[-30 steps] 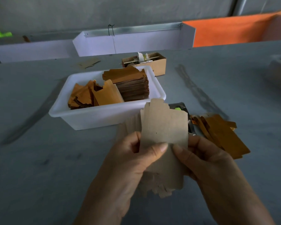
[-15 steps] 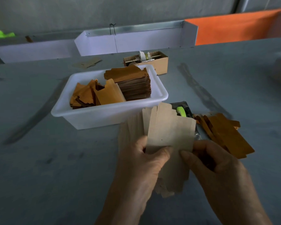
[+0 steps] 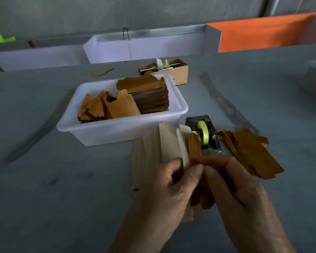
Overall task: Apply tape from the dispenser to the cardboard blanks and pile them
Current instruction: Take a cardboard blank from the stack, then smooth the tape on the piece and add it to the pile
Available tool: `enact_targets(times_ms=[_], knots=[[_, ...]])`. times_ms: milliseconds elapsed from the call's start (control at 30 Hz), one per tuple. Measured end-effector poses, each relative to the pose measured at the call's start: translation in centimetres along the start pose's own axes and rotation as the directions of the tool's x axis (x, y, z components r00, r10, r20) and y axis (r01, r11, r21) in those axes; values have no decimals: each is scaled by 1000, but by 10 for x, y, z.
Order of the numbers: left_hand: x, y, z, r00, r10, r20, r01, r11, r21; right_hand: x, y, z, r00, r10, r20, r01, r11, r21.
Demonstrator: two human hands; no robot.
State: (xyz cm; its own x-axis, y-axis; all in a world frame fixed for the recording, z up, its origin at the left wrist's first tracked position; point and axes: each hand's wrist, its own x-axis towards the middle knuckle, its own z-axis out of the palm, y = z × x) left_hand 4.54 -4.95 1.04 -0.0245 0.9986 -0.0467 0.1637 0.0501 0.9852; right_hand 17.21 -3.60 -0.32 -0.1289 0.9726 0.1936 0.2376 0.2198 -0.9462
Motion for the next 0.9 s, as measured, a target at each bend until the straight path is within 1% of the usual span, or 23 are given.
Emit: enact_targets(times_ms=[67, 167, 200, 233, 300, 333, 433, 567, 667, 733, 800, 867, 900], knots=[[0, -4, -2, 999, -28, -33, 28, 1000, 6, 0, -1, -2, 1000, 26, -4, -25, 999, 19], [1, -6, -4, 995, -90, 46, 93, 993, -72, 3, 5, -10, 986, 110, -129, -101, 992, 73], [0, -5, -5, 992, -102, 77, 108, 991, -79, 4, 8, -12, 981, 157, -118, -142, 982, 124], [0, -5, -5, 989, -105, 99, 113, 991, -78, 6, 8, -13, 976, 210, -54, -195, 961, 197], [0, -4, -3, 988, -110, 113, 118, 991, -70, 7, 5, -12, 951, 286, 119, -309, 895, 321], [0, -5, -3, 988, -118, 104, 126, 989, -75, 7, 4, -11, 941, 299, 157, -336, 875, 349], [-1, -8, -2, 990, -132, 42, 135, 988, -77, 7, 5, -8, 944, 302, 136, -331, 876, 350], [-3, -10, -2, 995, -33, -97, 35, 999, 18, 8, 5, -6, 938, 320, 131, -346, 878, 330], [-2, -11, 2, 978, -17, -208, 14, 1000, -15, 8, 5, -3, 946, 309, 97, -324, 897, 302], [-2, -11, 5, 960, 44, -277, -27, 998, 63, 8, 3, -1, 956, 286, 60, -291, 912, 289], [-2, -10, 9, 932, 142, -334, -71, 974, 216, 9, 2, 1, 965, 263, 15, -258, 931, 259], [-5, -6, 13, 894, 264, -362, -111, 913, 392, 10, 3, 2, 969, 248, -26, -237, 949, 209], [-6, -3, 16, 879, 328, -346, -124, 858, 499, 11, 3, 3, 970, 241, -41, -230, 954, 193]])
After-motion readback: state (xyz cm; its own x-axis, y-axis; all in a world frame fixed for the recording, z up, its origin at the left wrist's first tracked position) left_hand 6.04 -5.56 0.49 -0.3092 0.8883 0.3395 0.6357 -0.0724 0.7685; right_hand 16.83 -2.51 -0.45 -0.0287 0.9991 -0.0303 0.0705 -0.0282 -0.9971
